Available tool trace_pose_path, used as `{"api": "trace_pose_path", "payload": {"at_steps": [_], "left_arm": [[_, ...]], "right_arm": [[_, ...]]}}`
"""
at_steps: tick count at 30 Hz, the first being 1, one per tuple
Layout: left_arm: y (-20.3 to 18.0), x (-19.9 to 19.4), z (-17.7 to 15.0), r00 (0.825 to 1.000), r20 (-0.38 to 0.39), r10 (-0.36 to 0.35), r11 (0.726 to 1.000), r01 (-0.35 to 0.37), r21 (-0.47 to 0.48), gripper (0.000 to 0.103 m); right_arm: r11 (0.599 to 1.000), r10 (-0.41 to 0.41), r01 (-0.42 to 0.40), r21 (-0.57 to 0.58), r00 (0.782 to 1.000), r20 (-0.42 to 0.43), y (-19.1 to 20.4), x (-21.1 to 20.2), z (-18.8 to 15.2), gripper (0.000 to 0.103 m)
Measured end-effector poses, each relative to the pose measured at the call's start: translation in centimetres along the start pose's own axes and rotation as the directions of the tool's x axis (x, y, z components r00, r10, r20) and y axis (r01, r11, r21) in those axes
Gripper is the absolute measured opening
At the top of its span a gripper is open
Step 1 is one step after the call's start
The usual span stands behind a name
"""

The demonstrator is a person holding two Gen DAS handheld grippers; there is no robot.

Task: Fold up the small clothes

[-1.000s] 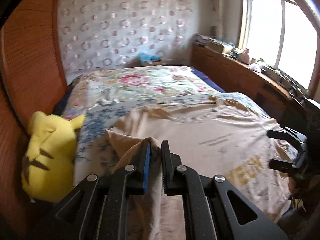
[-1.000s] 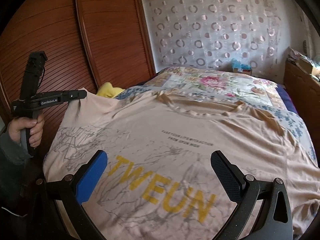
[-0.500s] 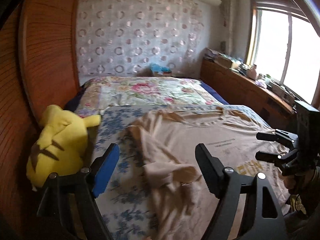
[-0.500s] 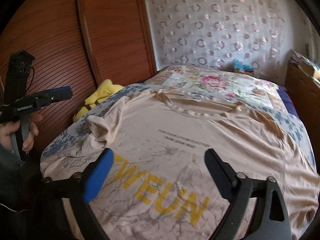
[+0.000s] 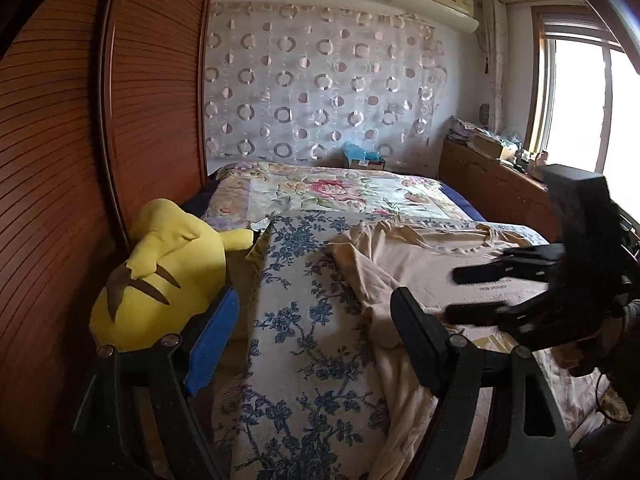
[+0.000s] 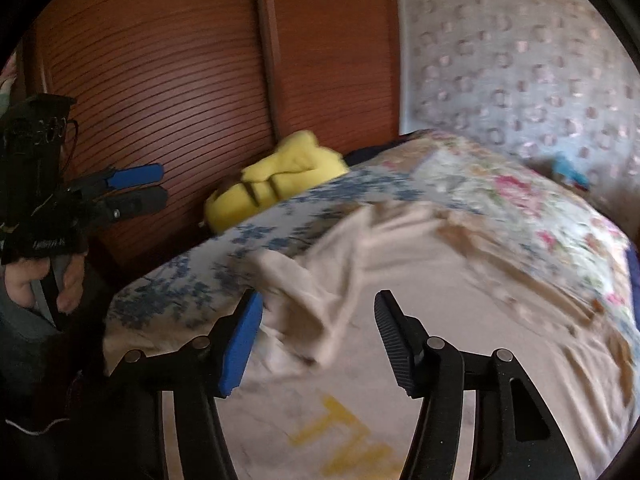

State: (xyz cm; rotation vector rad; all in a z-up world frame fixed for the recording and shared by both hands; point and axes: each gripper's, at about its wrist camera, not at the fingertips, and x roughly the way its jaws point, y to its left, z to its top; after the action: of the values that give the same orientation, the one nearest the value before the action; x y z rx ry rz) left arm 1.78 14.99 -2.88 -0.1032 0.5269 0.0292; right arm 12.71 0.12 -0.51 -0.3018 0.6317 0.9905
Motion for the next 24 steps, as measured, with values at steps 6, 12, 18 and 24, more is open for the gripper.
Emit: {"api": "trace_pose_path", "payload": {"at_steps": [6,12,18,24], "left_arm": [[0.2,-0.1,-0.7,1.000,-0.009,0.010,1.000,-0.010,-0.003,0.079],[-0.3,0.4,-1.3,1.000,-0.020,-0.005,1.000,0.005,0.000,0.079],[-1.0,0.9,-1.5,0.999,-0.033,-0.018,1.000,0.018,0.006,0.079],[-1.7,1.4,-1.7,0.999,-0.043,-0.025,0.999,0.026,0.020,0.079]], "right_arm": [[0.998,0.027,-0.032,-0.052,0.995,-0.093,0.4,5.0,1.9,0.053],[0.996,-0.029,0.018,-0.085,0.991,-0.127,0.2,7.2,2.3,0.010],[0.999,-0.054,0.054,0.004,0.998,-0.022,-2.3,4.5,2.4,0.006],[0.960,-0.228,0.229,0.159,0.973,-0.024,-6.3,2.5,0.7,0.006]]}}
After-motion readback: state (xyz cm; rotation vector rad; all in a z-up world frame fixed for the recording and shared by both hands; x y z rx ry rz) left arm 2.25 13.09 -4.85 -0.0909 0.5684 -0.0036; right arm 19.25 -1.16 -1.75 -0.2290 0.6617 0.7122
